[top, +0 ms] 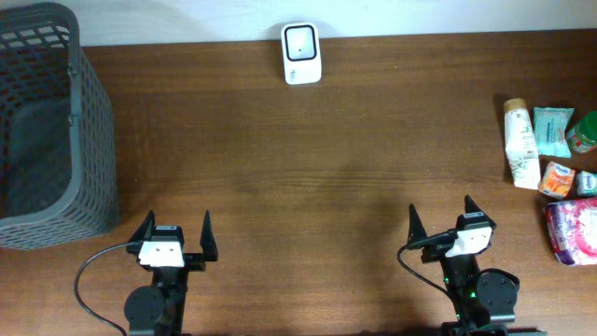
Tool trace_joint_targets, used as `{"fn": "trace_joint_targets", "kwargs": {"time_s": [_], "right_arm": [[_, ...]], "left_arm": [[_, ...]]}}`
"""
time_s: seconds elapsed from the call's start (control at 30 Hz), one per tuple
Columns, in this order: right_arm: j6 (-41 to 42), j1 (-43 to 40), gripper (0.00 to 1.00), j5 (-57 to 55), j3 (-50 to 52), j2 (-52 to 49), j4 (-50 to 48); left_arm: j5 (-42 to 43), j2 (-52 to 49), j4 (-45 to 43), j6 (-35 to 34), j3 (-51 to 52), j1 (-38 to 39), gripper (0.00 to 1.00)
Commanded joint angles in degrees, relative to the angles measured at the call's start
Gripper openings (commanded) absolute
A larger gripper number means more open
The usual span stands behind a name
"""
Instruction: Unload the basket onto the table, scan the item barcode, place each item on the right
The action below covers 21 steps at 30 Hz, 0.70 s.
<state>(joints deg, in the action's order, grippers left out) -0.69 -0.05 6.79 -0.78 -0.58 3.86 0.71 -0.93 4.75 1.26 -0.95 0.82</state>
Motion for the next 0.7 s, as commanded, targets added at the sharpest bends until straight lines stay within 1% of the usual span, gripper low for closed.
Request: {"fn": "trace_joint_targets", "kwargs": {"time_s": [0.0, 0.1, 0.67], "right_arm": [[-0.4, -0.5, 0.99, 0.0, 0.5, 0.4, 0.2], [-0.4, -2.3, 0.99, -1.0, 0.5, 0.4, 0.3], [-0.4, -2.2, 0.99, -1.0, 0.5, 0.4, 0.2]], "left_arm": [[1.0, 0.6, -0.1, -0.4, 0.4, -0.2, 0.99], [1.0, 0.6, -0.1, -0.4, 0.4, -0.2, 0.99], [1.0, 0.6, -0.1, -0.4, 0.4, -0.2, 0.99]]}}
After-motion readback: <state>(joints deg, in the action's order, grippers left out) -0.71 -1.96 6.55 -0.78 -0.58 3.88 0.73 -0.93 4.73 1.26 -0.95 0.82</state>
